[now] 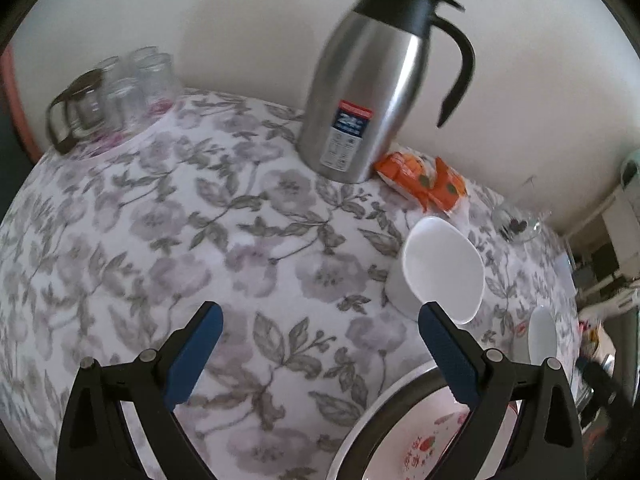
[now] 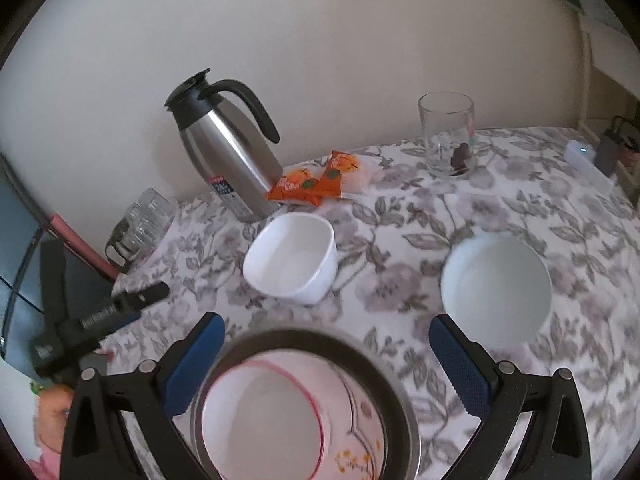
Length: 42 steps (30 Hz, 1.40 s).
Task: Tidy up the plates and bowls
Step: 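Move both tools toward the white square bowl, then close both tools on the rim of the white square bowl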
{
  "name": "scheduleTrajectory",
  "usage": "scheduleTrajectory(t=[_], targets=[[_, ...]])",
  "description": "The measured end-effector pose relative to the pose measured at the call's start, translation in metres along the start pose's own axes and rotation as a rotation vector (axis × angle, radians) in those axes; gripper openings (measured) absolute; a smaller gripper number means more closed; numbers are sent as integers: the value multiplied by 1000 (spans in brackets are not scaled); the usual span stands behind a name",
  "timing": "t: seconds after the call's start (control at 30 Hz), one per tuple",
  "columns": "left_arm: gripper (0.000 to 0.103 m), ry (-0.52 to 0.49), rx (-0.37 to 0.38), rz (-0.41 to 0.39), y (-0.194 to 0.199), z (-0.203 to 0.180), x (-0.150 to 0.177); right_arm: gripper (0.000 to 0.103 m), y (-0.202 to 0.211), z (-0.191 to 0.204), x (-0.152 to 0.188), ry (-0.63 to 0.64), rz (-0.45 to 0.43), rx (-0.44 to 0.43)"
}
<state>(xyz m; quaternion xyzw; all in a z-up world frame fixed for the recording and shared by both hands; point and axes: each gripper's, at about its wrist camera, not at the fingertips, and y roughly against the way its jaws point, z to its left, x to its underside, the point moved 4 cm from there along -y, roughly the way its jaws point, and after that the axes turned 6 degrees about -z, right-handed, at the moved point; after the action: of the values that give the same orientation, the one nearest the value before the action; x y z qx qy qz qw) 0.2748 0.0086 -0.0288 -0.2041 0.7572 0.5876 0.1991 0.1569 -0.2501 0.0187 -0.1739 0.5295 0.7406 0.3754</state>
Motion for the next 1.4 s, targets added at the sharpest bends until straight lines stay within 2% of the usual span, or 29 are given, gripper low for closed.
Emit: scheduleTrajectory(t=[0.1,0.27,0.33,0.47,0.57,0.63,0.7,0.8,0.87,0.97,1.17,1.23,1.27,1.4], targets=[[98,-24,36,32,-16,-9,-13,103,-20,-2,-19,9,31,-18],[98,-2,91,85,-42,-23,-29,103,-62,-16,-32,-73,115,-44],[98,-18,88,90,-53,-30,-35,102,-84,-20,-34,-89,173,-22],[97,-7,87,149,-78,-35,-38,97,-113,-19,-34,-54,216,14],[85,1,106,183,-94,-40,-37,87,-133,-14,-31,-46,267,6],[80,-8,113,202,-102,-45,-36,84,-144,-10,-28,-37,295,3],[68,-15,126,215,-109,-50,-34,80,-153,-5,-26,-36,316,-6],[53,-28,133,239,-116,-55,-30,66,-162,0,-22,-25,349,11],[49,-28,147,246,-119,-58,-27,55,-167,2,-20,-24,367,19],[43,-28,157,262,-122,-61,-24,48,-172,3,-16,-15,387,44],[42,-58,165,271,-128,-68,-17,35,-181,1,-9,-29,415,54],[34,-59,178,265,-127,-70,-17,31,-183,1,-7,-28,415,50],[25,-58,197,270,-127,-72,-17,28,-182,2,-8,-25,407,47],[18,-85,169,259,-125,-75,-16,26,-180,8,-12,0,393,52]])
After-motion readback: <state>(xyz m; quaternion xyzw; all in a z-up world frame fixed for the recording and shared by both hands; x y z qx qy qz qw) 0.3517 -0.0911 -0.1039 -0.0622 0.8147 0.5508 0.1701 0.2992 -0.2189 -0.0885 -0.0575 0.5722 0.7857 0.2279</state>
